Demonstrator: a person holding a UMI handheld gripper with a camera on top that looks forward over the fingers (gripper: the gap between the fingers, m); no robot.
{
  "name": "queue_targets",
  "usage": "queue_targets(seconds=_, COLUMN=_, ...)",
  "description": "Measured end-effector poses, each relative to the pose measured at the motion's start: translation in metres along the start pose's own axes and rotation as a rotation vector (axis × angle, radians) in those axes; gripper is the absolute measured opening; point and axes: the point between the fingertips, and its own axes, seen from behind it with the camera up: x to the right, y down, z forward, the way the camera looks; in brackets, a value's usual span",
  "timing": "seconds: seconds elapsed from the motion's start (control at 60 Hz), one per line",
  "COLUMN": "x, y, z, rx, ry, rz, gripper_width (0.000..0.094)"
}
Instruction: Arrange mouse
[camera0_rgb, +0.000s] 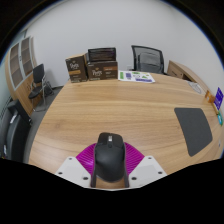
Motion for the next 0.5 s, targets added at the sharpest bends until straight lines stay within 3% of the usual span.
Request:
queue_targets(seconds=0.267, x=0.002, y=-0.009, z=-0.023, rx=0.007, ry=-0.014, rz=-0.012, gripper_width=0.0369)
queue_targets(seconds=0.5, x=0.048, y=-0.050, z=-0.051, rx=0.057, ry=0.018, rz=0.015, gripper_width=0.0370)
